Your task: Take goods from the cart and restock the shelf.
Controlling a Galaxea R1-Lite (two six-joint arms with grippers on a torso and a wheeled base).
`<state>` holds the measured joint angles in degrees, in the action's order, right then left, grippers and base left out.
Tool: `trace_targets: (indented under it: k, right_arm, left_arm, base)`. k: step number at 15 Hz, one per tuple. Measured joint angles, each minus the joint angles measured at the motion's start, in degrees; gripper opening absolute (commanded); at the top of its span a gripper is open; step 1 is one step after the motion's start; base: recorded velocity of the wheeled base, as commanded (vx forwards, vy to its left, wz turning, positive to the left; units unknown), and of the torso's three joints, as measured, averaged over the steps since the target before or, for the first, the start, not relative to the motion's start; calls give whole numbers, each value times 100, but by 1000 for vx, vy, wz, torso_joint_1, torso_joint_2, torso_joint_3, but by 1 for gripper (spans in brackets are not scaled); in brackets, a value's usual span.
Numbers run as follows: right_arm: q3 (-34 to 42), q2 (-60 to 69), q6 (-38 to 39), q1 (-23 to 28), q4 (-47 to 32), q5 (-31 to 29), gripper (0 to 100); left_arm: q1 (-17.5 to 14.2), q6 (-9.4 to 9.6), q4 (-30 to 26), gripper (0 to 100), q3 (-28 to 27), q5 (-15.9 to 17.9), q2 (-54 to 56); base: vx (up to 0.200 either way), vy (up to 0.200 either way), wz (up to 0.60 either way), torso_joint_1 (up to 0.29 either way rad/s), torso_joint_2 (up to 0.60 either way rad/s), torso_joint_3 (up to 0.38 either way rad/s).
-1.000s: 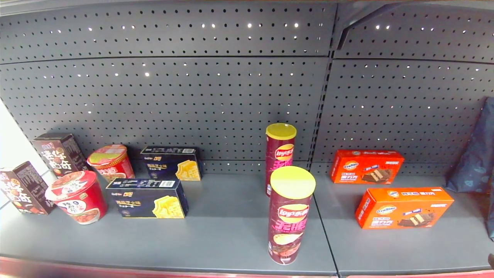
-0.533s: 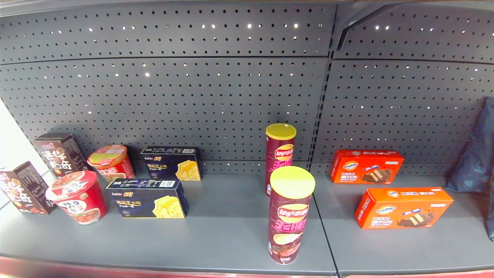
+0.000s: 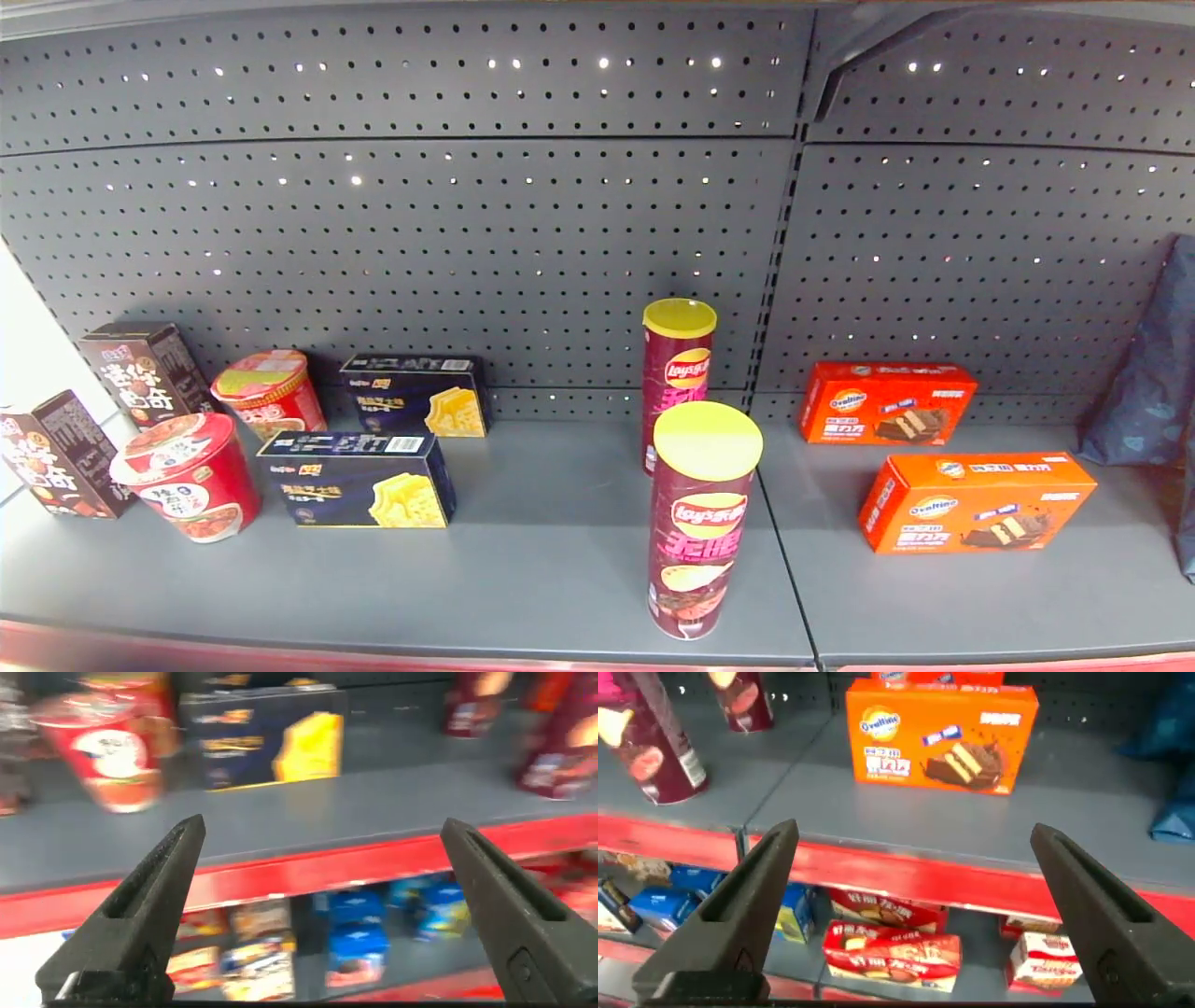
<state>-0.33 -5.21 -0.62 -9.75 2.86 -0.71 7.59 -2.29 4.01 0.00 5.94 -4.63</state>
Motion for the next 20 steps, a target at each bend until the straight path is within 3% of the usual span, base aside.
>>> trace_targets:
  k: [1,3,5,7,8,9,12,20]
  right_arm:
    - [-18,4,35,5,-40,-33,100]
    - [-38,6,127,9,-87,-282,100]
    - [-40,6,116,11,-71,-906,100]
    - [-35,6,98,11,-33,-1503,100]
    - [-13,6,83,11,-13,-1719,100]
    - [-2,6,72,5,-9,-1571,100]
    - [12,4,69,-72,-255,6,100]
    - [22,-5,72,-177,-286,87,100]
  left_arm:
    - [0,-172,-13,100,0,126,0]
    - [-5,-217,-16,100,0,156,-2]
    - [-2,-148,-29,100,0,-266,0]
    - [-2,73,-238,100,0,-930,-2]
    - [-5,115,-312,100,0,-1051,-2]
    - [-2,132,-325,100,0,-1034,-2]
    - [6,185,-352,100,0,-746,-7]
    - [6,205,-388,100,0,-691,-13]
  base:
    - [0,0,0,0,0,0]
    - [0,0,0,0,0,0]
    - [0,0,0,0,0,0]
    - [0,0,0,0,0,0]
    - [0,0,0,0,0,0]
    - [0,0,0,0,0,0]
    - [0,0,0,0,0,0]
    - [0,0,0,0,0,0]
